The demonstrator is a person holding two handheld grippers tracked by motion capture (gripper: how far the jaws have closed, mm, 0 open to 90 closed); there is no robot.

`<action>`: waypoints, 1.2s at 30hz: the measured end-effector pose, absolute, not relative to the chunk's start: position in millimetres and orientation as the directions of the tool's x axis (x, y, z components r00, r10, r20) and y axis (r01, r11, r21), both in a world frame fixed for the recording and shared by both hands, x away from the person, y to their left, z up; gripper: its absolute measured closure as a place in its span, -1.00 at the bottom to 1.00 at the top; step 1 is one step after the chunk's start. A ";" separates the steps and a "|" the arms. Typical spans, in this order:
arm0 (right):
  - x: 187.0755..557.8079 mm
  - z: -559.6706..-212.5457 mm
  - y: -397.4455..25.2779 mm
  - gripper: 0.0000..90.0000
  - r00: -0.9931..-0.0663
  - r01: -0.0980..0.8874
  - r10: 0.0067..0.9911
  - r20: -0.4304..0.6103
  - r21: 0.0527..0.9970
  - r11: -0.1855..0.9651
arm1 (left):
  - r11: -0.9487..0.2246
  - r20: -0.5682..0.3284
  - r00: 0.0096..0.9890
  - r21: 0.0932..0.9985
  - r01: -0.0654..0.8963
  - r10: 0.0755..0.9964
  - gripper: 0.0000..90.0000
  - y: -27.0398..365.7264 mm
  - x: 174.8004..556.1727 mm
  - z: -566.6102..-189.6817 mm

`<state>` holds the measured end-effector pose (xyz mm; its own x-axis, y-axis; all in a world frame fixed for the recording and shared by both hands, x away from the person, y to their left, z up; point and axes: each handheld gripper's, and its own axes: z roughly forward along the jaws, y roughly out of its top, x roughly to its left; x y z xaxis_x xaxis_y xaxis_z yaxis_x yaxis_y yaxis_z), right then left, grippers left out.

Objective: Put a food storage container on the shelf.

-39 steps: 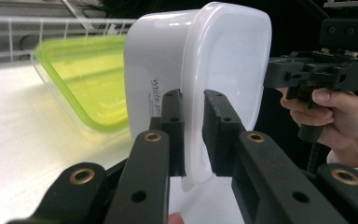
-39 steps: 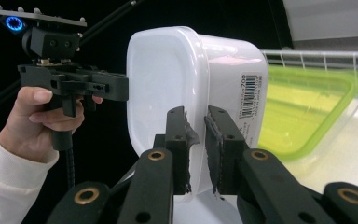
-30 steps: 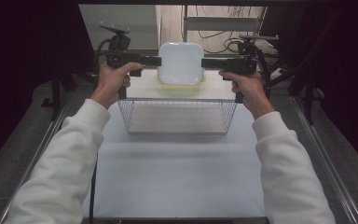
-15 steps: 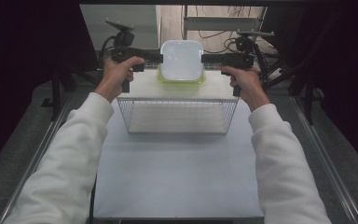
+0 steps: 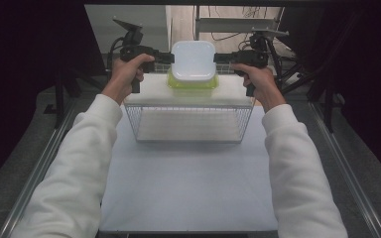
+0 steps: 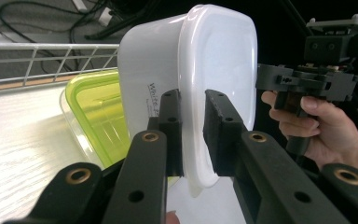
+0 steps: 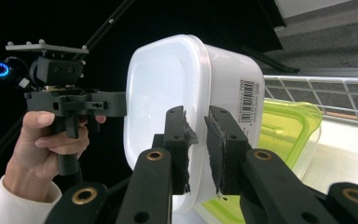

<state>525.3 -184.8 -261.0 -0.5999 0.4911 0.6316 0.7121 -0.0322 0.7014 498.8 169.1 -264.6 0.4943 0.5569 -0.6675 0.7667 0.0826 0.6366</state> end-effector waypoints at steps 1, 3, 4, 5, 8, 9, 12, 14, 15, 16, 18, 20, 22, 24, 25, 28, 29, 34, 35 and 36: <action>527.1 -261.3 -184.7 0.70 -0.594 0.717 0.491 0.637 0.696 -0.036 | 0.088 -0.675 0.489 0.630 0.771 0.552 0.72 169.5 500.9 -265.4; 531.0 -262.1 -184.6 0.69 -0.577 0.732 0.490 0.654 0.679 -0.045 | 0.101 -0.689 0.477 0.619 0.779 0.546 0.71 169.3 504.5 -266.5; 532.9 -262.3 -184.4 0.68 -0.567 0.740 0.493 0.660 0.671 -0.048 | 0.107 -0.695 0.469 0.613 0.783 0.545 0.70 169.6 506.4 -267.3; 534.6 -262.5 -184.0 0.67 -0.561 0.744 0.493 0.665 0.666 -0.051 | 0.113 -0.703 0.463 0.606 0.788 0.540 0.69 170.4 508.5 -268.7; 539.5 -263.5 -183.1 0.66 -0.541 0.759 0.492 0.682 0.648 -0.064 | 0.145 -0.745 0.431 0.568 0.810 0.509 0.69 173.2 515.2 -273.2; 541.4 -264.1 -183.1 0.66 -0.534 0.764 0.492 0.688 0.641 -0.068 | 0.153 -0.755 0.423 0.558 0.815 0.501 0.69 173.6 517.3 -274.2; 546.7 -266.7 -183.9 0.65 -0.510 0.779 0.488 0.708 0.621 -0.087 | 0.181 -0.780 0.403 0.537 0.824 0.480 0.68 174.2 522.6 -277.7; 549.6 -269.3 -184.6 0.65 -0.498 0.786 0.483 0.720 0.610 -0.098 | 0.195 -0.792 0.390 0.524 0.829 0.470 0.68 174.9 525.6 -280.1; 550.7 -269.9 -184.7 0.64 -0.490 0.792 0.480 0.728 0.602 -0.104 | 0.198 -0.794 0.385 0.520 0.831 0.469 0.68 175.0 526.8 -280.9; 551.8 -270.6 -184.7 0.64 -0.486 0.794 0.483 0.729 0.599 -0.104 | 0.198 -0.792 0.381 0.518 0.832 0.477 0.67 174.9 527.7 -281.4; 553.9 -272.0 -184.4 0.64 -0.474 0.801 0.490 0.732 0.589 -0.105 | 0.202 -0.798 0.382 0.516 0.832 0.466 0.67 176.0 529.2 -283.4; 555.5 -272.9 -184.7 0.64 -0.465 0.807 0.482 0.743 0.579 -0.114 | 0.205 -0.801 0.381 0.514 0.833 0.463 0.67 176.5 529.7 -284.0; 556.2 -273.4 -184.5 0.64 -0.464 0.807 0.479 0.745 0.579 -0.119 | 0.205 -0.800 0.379 0.515 0.832 0.466 0.67 176.6 529.7 -284.0; 556.2 -273.6 -184.5 0.64 -0.460 0.809 0.479 0.748 0.575 -0.122 | 0.206 -0.798 0.381 0.517 0.831 0.466 0.67 176.6 529.3 -284.1; 556.0 -273.6 -184.4 0.64 -0.459 0.808 0.479 0.748 0.576 -0.124 | 0.205 -0.798 0.382 0.518 0.831 0.467 0.67 176.6 528.9 -284.0; 555.3 -273.5 -184.2 0.64 -0.461 0.807 0.482 0.745 0.578 -0.123 | 0.201 -0.795 0.387 0.521 0.829 0.467 0.67 176.7 527.6 -284.0; 555.1 -273.5 -184.2 0.64 -0.462 0.805 0.483 0.744 0.580 -0.123 | 0.200 -0.794 0.391 0.525 0.827 0.466 0.67 176.4 527.0 -284.0; 554.1 -273.1 -183.4 0.62 -0.466 0.798 0.492 0.735 0.590 -0.125 | 0.193 -0.779 0.407 0.545 0.816 0.476 0.69 176.6 524.2 -282.8; 553.5 -272.6 -182.8 0.57 -0.469 0.795 0.495 0.732 0.594 -0.125 | 0.192 -0.772 0.415 0.555 0.809 0.481 0.69 176.3 523.4 -282.1; 552.8 -271.8 -182.6 0.49 -0.474 0.789 0.500 0.725 0.602 -0.123 | 0.190 -0.761 0.425 0.570 0.800 0.490 0.64 175.9 522.1 -281.3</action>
